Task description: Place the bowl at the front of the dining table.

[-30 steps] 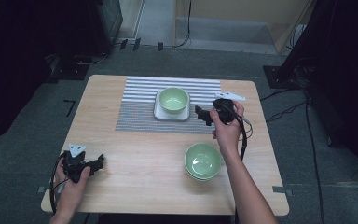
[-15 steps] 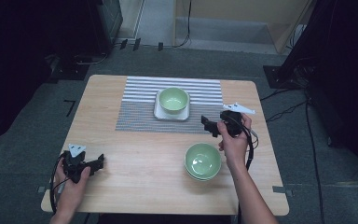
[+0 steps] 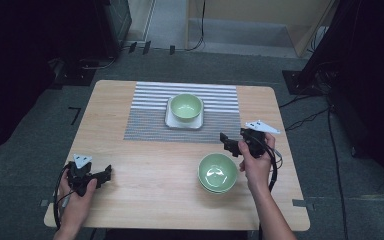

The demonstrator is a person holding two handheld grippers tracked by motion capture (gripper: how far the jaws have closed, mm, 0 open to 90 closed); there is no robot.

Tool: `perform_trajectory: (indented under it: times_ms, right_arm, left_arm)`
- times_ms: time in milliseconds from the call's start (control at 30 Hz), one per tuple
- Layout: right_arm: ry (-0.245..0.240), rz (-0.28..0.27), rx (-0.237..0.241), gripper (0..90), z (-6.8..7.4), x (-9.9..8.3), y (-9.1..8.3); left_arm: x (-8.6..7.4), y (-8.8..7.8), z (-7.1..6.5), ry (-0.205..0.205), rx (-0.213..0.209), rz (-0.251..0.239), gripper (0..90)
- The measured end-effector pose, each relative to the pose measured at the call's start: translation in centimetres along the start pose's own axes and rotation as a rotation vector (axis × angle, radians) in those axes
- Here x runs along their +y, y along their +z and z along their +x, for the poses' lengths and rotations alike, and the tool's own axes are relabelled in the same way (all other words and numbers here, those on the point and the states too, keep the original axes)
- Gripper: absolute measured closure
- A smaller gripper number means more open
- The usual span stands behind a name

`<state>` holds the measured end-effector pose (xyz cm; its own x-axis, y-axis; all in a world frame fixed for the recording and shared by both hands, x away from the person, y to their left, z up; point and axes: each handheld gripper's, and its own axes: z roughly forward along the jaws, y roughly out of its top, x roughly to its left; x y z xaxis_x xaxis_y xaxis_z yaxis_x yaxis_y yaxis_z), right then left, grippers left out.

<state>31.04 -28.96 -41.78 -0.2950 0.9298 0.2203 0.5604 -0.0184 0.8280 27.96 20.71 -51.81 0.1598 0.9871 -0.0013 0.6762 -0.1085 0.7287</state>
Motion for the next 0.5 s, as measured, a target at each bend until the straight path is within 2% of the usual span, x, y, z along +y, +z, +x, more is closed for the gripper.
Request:
perform_trajectory:
  times_ms: [500]
  right_arm:
    - [0.011,-0.020,-0.016,16.9,-1.2,-2.1,-2.3]
  left_arm:
    - [0.0,0.0,0.0,0.000,0.000,-0.001,10.4]
